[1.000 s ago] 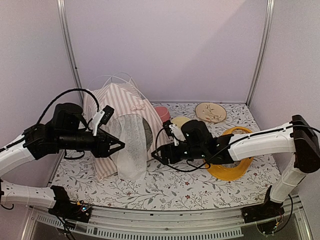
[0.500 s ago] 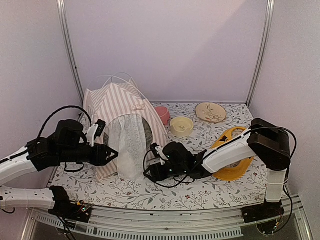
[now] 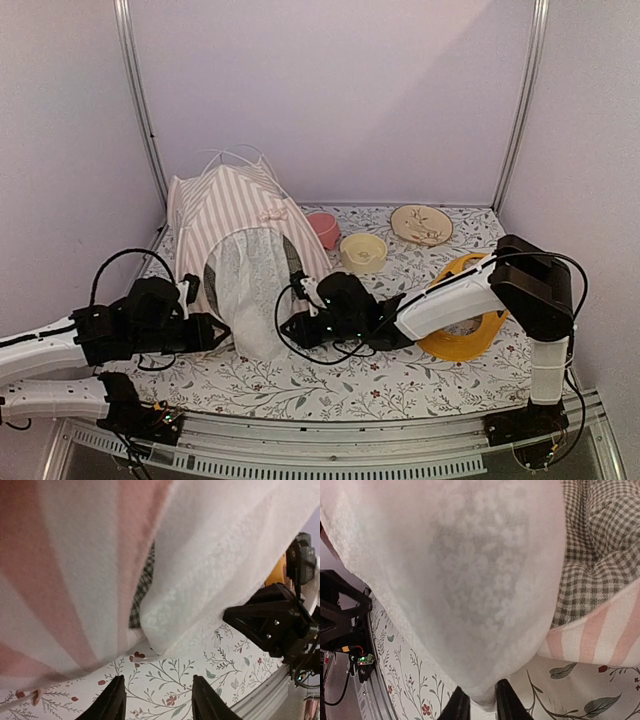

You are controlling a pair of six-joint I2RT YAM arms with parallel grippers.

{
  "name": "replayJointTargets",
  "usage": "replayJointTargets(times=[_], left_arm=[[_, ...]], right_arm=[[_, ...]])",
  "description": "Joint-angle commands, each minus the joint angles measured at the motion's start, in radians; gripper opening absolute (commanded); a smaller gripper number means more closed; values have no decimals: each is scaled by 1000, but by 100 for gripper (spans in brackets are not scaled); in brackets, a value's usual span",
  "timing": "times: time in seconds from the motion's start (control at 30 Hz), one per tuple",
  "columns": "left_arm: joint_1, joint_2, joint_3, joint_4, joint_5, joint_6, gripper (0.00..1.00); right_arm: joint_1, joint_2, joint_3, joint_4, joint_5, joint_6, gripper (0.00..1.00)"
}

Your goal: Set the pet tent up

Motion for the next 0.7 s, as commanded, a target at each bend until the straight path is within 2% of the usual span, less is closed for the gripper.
replayJointTargets(times=[0.0,0.03,0.07,0.13,0.23,0.43,0.67], left_arm=[[165,49,22,31,-43,28,45],[224,64,28,68,-19,60,45],[274,78,31,103,15,97,45],[389,119,49,157,60,168,45],[482,185,93,199,113,236,45],[495,185,78,251,212,219,43],[479,48,-27,196,199,165,43]], right_arm=[[-30,14,69,-63,10,-19,7],[-41,15,73,-74,0,-22,1],[-52,13,106,-85,-7,-25,0],[-60,5,136,-112,-15,-38,0],[-60,-19,184,-178,-27,-61,0],[-59,-82,191,-245,-60,-69,0],[-48,-113,189,-302,-59,-58,0]])
